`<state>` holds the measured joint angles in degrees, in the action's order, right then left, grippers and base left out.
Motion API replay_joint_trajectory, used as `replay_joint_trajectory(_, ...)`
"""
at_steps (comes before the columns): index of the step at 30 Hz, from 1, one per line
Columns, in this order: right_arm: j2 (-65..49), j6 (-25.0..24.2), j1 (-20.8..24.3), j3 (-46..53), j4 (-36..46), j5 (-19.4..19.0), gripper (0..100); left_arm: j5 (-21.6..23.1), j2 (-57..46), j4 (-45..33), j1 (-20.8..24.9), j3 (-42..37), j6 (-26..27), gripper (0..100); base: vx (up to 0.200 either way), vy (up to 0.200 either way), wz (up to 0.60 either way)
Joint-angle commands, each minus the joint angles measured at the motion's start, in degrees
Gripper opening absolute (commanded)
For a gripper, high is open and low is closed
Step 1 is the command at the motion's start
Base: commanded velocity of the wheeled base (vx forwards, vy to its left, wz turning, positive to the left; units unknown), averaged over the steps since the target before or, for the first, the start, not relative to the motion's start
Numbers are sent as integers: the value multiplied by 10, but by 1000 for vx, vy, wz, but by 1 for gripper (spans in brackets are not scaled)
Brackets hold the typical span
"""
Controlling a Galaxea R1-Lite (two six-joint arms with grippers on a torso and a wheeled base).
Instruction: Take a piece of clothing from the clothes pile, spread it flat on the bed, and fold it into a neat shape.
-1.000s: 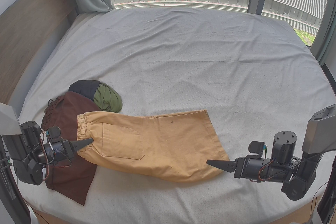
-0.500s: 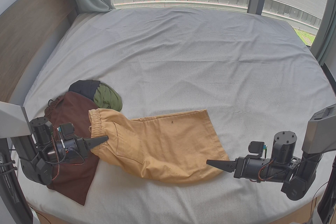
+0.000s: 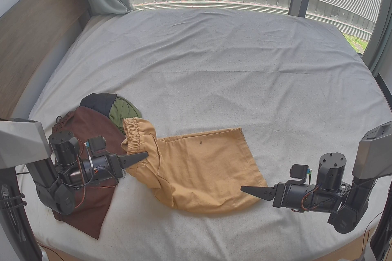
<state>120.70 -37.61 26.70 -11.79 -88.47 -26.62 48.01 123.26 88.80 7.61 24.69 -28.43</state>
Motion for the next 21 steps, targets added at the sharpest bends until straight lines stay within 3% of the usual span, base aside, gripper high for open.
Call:
replay_joint_trajectory(1,0,0,0,0,0,0,100,-18,4,1,34,22,-15,0,0,0,0)
replay_joint_trajectory(9,0,0,-2,0,0,0,100,-85,28,1,101,87,-63,0,0,0,0)
replay_joint_trajectory(21,-4,0,-7,-2,0,0,100,-111,86,1,152,152,-83,0,0,0,0)
